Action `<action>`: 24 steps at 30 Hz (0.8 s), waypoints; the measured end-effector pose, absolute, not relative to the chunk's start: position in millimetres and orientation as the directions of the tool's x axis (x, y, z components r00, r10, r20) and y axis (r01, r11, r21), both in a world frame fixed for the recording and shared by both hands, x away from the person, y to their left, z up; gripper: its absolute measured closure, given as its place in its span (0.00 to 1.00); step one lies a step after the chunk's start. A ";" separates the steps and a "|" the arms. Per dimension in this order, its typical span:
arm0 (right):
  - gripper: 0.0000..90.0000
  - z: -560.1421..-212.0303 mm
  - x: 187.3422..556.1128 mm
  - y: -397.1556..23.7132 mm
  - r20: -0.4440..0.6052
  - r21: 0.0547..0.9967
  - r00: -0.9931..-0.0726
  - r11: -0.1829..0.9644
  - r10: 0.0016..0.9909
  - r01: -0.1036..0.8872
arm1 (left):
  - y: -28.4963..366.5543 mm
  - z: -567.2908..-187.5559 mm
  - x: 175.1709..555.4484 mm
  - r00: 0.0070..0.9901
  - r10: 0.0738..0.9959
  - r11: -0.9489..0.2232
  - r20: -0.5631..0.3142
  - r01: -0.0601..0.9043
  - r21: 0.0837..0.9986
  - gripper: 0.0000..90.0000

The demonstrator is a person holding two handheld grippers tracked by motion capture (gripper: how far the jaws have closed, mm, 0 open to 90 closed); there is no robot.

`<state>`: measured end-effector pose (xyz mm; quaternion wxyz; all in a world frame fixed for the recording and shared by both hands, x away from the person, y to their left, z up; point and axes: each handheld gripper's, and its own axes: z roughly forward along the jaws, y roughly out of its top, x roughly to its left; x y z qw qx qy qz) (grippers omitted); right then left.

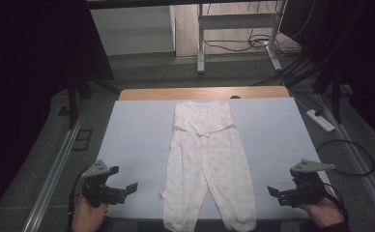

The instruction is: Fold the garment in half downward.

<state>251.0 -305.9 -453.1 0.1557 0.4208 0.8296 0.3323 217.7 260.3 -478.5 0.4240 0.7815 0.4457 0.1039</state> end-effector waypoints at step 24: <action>0.00 -451.7 261.5 -299.2 0.063 0.704 -0.641 0.421 0.765 0.572 | 257.3 -478.0 229.7 0.582 0.792 -0.261 -0.186 0.598 0.758 0.00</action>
